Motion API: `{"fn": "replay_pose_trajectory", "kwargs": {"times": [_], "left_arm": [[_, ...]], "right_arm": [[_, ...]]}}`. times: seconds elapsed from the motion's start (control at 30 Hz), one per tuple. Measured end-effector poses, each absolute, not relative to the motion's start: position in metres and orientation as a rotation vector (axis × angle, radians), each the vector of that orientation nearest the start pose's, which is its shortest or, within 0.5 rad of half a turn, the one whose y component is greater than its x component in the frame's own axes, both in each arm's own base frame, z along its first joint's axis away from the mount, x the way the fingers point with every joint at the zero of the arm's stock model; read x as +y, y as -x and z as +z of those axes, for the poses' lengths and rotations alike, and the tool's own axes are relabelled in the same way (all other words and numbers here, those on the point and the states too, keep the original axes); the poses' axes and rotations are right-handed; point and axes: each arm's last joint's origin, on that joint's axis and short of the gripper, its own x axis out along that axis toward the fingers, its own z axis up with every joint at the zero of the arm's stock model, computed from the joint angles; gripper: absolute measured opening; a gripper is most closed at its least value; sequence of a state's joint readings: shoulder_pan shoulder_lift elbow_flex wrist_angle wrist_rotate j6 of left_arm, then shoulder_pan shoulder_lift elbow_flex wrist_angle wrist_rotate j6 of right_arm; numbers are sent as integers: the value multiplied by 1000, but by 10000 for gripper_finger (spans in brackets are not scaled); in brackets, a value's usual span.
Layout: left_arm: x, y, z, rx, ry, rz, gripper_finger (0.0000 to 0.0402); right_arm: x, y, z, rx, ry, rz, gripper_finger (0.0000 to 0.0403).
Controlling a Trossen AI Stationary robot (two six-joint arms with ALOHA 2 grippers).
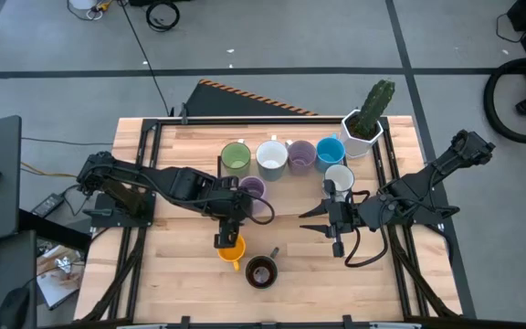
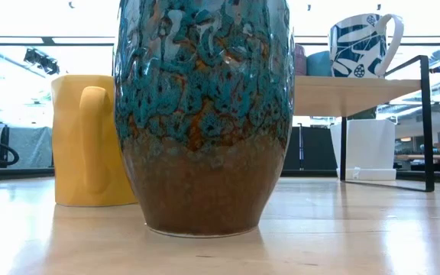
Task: Place coffee mugs
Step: Put the purple cup on the shelf aligned with the other purple cup
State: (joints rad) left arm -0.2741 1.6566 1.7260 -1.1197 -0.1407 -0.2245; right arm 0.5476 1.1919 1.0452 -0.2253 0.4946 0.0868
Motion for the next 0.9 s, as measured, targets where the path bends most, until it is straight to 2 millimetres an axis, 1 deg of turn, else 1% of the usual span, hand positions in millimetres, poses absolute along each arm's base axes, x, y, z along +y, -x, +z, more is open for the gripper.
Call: {"fn": "replay_pose_trajectory", "kwargs": {"times": [0.17,0.27,0.43,0.57,0.73,0.9], "left_arm": [[-86,-320,360,1027,-11,-7,165],[-85,-316,358,1072,-5,10,165],[-81,-307,354,1171,40,92,164],[-79,-307,351,1184,24,163,164],[-71,-309,349,1198,16,194,164],[-57,-312,349,1200,18,217,164]], "right_arm": [[124,-229,338,325,99,38,112],[124,-229,338,325,99,38,112],[124,-229,338,325,99,38,112],[124,-230,339,321,97,38,112],[124,-230,339,318,95,39,112],[124,-230,339,320,93,55,112]]}}
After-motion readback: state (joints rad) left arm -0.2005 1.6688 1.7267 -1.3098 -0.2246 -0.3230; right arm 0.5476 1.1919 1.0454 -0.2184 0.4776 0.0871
